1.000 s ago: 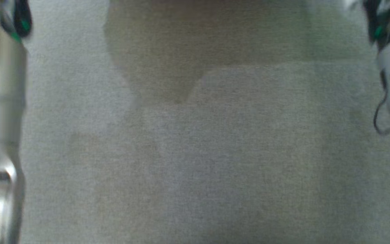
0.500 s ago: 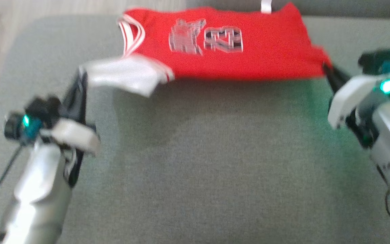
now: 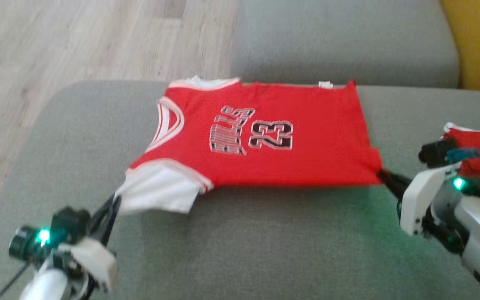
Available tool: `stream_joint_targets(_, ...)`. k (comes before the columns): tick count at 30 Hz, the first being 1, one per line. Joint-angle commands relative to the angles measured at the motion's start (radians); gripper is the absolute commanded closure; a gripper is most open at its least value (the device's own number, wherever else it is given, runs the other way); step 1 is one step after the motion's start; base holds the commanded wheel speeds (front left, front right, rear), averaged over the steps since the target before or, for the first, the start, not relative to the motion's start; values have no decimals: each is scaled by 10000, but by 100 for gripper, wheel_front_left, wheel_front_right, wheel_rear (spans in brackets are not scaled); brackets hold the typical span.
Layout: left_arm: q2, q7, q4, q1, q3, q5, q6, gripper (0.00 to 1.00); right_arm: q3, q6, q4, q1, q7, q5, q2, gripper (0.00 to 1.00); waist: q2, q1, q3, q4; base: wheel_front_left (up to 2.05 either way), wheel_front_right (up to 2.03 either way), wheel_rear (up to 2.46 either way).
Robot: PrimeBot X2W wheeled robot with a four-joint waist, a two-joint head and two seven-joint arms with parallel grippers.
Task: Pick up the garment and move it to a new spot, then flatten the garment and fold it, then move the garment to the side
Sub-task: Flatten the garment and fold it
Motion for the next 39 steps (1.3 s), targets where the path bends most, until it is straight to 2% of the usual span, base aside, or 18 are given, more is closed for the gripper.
stream_joint_targets(1,430,18,-422,-362,465,-47,130,100,3,-7,-244,-69,9,108,-354,100,-1,2,-181,-80,0,0,0)
stream_joint_targets(10,1294,1489,-3432,1841,603,-245,995,100,646,-7,-2084,1078,1165,1499,-1340,100,-1,2,-448,-144,0,0,0)
stream_joint_targets(13,1463,1774,-4005,2064,724,-298,1205,100,630,-7,-2563,1178,1296,1673,-1606,100,-1,2,-394,-168,0,0,0)
stream_joint_targets(17,1559,2032,-4293,1859,790,-259,1340,100,448,-7,-2728,986,1313,1657,-1648,100,-1,2,-239,-212,0,0,0)
stream_joint_targets(20,1563,2240,-4256,1482,710,-195,1293,100,335,-7,-2679,771,1389,1599,-1536,100,-1,2,-80,-247,0,0,0)
stream_joint_targets(31,1717,3018,-3095,-392,332,11,637,100,44,-7,-2170,-130,2059,1488,-745,100,-1,2,576,-566,0,0,0)
stream_joint_targets(39,1488,3184,-1571,-2545,-110,245,172,100,-269,-7,-1490,-844,2196,1347,-329,100,-1,2,1188,-698,0,0,0)
